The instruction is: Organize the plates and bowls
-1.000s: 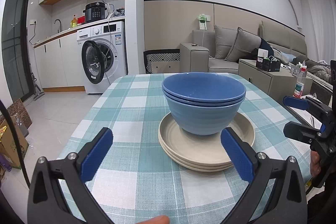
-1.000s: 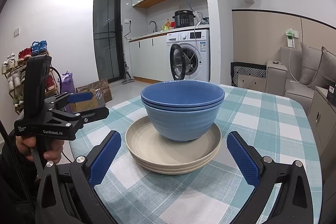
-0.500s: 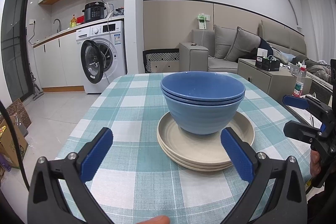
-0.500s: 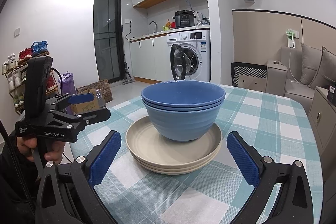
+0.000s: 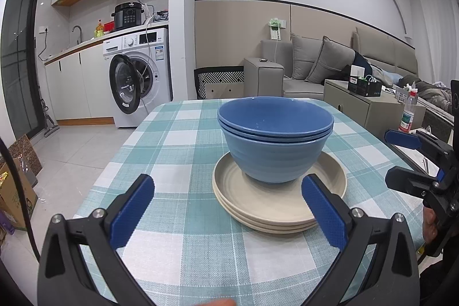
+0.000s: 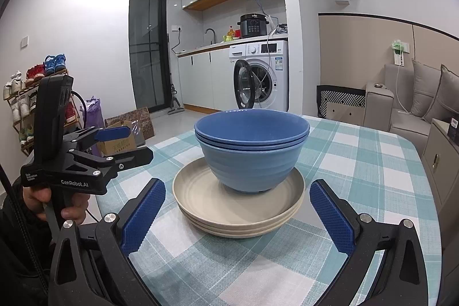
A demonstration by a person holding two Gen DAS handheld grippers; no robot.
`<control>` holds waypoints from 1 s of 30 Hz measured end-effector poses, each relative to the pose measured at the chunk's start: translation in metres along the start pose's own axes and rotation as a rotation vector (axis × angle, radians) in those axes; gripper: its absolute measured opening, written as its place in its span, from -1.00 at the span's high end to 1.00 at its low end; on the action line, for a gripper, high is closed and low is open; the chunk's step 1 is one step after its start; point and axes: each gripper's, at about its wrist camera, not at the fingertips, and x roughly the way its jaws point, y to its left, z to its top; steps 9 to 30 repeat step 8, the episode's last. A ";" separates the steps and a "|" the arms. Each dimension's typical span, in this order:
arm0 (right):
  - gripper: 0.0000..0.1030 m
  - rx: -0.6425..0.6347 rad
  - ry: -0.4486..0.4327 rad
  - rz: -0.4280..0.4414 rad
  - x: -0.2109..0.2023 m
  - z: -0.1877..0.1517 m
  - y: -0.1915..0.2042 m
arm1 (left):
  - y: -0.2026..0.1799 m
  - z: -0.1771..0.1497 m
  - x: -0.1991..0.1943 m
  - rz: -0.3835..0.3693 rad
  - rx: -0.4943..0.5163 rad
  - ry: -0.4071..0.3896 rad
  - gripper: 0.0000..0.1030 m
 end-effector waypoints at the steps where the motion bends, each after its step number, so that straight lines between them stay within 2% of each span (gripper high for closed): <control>1: -0.99 0.000 0.000 0.001 0.000 0.000 0.000 | -0.001 0.000 0.000 -0.001 0.001 0.000 -1.00; 30: -0.99 -0.001 0.002 0.001 0.000 0.000 0.001 | -0.003 -0.001 0.001 -0.009 0.000 -0.001 -1.00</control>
